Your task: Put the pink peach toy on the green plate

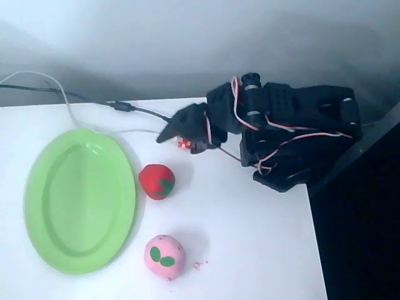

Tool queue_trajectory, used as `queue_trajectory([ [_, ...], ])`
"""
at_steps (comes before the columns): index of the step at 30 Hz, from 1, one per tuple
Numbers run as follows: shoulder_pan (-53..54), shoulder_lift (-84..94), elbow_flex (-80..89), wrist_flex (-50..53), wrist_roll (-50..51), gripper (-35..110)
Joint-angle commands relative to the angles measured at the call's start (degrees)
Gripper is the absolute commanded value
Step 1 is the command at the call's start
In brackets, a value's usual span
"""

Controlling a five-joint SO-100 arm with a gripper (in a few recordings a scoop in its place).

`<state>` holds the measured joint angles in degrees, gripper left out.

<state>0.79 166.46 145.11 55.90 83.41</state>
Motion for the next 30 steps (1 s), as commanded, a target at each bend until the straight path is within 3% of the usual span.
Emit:
queue_trajectory([
  [1, -2.64, -9.49, -15.91, 0.26, 2.46, 46],
  [6, -12.66, -18.46, -23.12, 0.00, 12.74, 48],
  [13, -32.87, -24.43, -18.37, -4.66, 30.76, 47],
  [25, -45.09, -43.86, -19.78, -18.11, 40.17, 49],
  [30, -45.88, -53.88, -25.58, -18.46, 41.13, 48],
])
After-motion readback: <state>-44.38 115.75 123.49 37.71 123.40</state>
